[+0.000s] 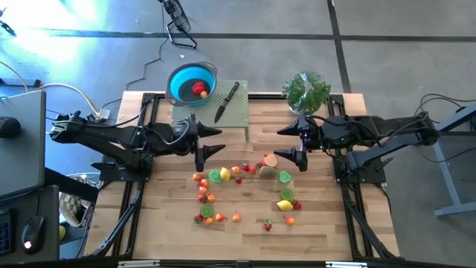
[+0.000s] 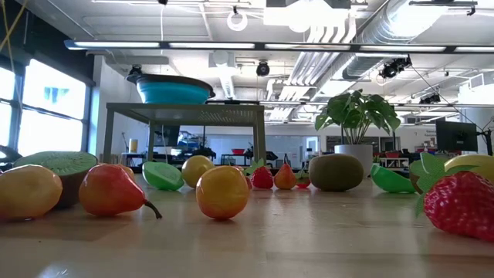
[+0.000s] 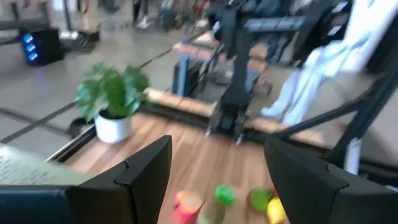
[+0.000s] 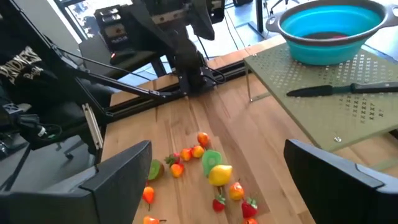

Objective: Pick & Place Fruit
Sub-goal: Put the kiwi into the strainer bowl on the shelf

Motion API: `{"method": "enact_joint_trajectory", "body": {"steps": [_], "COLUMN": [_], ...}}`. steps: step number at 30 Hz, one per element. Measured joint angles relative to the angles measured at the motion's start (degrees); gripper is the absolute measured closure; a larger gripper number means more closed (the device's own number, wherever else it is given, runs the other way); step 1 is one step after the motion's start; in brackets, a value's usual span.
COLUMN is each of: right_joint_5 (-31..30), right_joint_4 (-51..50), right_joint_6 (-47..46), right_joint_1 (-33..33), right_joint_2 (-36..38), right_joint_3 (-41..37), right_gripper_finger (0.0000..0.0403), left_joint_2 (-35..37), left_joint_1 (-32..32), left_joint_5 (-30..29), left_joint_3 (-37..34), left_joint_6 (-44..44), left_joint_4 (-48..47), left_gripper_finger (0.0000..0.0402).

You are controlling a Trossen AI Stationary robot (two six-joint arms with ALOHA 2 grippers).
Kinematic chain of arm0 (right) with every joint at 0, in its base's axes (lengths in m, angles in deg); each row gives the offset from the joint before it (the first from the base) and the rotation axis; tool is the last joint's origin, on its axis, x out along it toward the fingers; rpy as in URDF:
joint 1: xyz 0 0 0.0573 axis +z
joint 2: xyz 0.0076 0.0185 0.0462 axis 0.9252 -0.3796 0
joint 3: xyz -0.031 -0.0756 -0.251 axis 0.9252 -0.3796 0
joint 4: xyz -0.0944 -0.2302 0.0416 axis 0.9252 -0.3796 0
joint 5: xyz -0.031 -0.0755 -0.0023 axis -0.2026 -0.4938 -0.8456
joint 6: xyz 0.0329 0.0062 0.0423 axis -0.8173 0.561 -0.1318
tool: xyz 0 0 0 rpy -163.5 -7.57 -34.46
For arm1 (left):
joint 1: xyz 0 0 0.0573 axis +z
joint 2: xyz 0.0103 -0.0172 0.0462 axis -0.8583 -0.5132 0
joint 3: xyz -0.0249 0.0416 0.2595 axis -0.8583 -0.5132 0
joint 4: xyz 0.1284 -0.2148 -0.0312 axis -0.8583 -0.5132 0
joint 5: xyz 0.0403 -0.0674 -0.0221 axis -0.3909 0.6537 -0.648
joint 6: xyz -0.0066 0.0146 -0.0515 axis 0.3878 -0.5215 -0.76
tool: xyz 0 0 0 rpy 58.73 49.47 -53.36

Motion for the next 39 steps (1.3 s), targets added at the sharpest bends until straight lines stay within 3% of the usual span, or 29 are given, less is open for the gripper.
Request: {"method": "enact_joint_trajectory", "body": {"steps": [5,13,21,31,39], "right_joint_5": [0.2,0.27,1.12,1.67,1.99], "right_joint_4": [0.29,0.69,-1.19,-14.04,-16.5], "right_joint_6": [-1.59,-1.52,0.64,1.52,1.96], "right_joint_1": [-0.29,-0.54,-0.52,-0.4,-0.39], "right_joint_2": [-1.56,-4.13,-9.51,-14.81,-19.22], "right_joint_3": [-0.04,-0.05,-0.04,-0.04,-0.04], "right_gripper_finger": [0.0044,0.0044,0.0044,0.0045,0.0069], "left_joint_2": [1.74,11.11,17.74,19.52,19.38], "left_joint_1": [-1.2,-5.43,-5.87,-5.86,-5.88], "left_joint_5": [0.99,-0.88,-3.5,-3.56,-3.58], "left_joint_3": [-3.57,-8.3,-9.39,-9.39,-9.39], "left_joint_6": [0.05,4.71,4.01,3.81,3.78], "left_joint_4": [2.34,2.16,-3.9,-5.75,-6.82], "left_gripper_finger": [0.0153,0.0153,0.0153,0.0153,0.0153]}}
